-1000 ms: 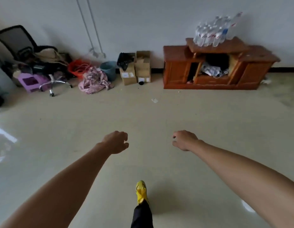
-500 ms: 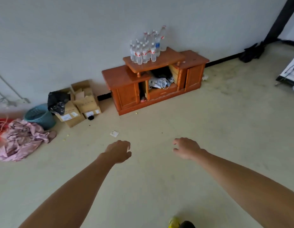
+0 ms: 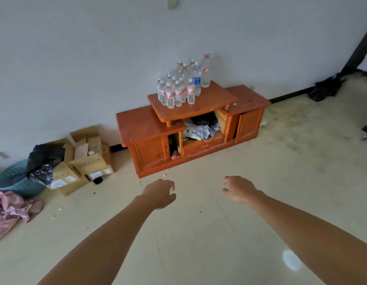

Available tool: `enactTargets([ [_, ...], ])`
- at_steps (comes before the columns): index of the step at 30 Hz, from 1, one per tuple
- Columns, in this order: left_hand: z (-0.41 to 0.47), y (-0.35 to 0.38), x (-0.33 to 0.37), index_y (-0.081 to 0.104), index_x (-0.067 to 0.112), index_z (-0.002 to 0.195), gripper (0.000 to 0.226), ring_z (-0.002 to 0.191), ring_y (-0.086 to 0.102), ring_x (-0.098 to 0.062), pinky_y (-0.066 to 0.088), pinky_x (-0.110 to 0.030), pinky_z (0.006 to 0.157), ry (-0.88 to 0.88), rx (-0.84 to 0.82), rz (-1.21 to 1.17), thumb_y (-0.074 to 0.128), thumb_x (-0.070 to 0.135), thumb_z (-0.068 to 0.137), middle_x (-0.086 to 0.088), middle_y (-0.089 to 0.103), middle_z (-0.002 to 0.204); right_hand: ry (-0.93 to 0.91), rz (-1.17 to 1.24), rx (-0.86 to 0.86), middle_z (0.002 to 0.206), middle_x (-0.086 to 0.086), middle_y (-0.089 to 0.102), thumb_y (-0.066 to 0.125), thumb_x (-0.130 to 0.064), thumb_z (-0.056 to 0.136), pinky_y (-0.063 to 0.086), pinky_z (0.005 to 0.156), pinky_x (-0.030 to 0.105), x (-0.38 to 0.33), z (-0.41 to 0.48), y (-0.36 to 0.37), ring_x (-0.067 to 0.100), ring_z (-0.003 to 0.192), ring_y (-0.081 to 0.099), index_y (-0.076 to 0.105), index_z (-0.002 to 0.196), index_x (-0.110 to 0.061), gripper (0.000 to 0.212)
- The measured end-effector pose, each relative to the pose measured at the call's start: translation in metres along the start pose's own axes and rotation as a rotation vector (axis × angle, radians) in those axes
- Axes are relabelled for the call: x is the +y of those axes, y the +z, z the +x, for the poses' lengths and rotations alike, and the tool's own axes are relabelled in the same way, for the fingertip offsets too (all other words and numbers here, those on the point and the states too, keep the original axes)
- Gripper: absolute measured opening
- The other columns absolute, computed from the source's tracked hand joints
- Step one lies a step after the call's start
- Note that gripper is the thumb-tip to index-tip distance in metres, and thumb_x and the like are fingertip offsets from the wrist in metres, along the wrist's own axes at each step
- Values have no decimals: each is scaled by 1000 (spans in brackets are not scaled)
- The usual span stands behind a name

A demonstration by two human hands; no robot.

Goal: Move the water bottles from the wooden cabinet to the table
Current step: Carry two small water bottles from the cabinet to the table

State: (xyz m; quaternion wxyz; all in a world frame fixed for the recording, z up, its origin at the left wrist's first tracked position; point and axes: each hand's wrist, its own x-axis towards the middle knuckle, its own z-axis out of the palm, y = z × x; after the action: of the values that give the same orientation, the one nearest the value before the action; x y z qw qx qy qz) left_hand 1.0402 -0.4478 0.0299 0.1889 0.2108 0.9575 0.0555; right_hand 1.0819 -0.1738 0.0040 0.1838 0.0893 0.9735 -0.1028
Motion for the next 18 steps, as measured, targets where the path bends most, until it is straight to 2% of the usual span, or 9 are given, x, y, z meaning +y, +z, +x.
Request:
enactTargets([
  [7, 142, -48, -70, 56, 23, 122, 33, 113, 57, -22, 50, -36, 93, -11, -18, 23, 52, 41, 95, 2, 58, 126, -52, 7, 3, 135, 2, 56, 51, -36, 96, 44, 91, 31, -40, 159, -41, 23, 119, 56, 49, 137, -19, 44],
  [12, 261, -109, -123, 58, 20, 120, 30, 105, 61, -22, 52, -37, 89, -8, -81, 37, 50, 32, 94, -1, 63, 119, 0, 49, -13, 135, 2, 56, 52, -37, 95, 44, 92, 30, -72, 277, -75, 22, 120, 56, 49, 138, -19, 47],
  [18, 386, -184, -143, 63, 17, 115, 30, 100, 64, -24, 54, -39, 87, 19, -66, 16, 46, 29, 94, -2, 67, 113, 21, 95, 40, 139, 2, 53, 51, -37, 95, 42, 97, 32, -77, 373, -136, 22, 124, 52, 48, 139, -20, 47],
])
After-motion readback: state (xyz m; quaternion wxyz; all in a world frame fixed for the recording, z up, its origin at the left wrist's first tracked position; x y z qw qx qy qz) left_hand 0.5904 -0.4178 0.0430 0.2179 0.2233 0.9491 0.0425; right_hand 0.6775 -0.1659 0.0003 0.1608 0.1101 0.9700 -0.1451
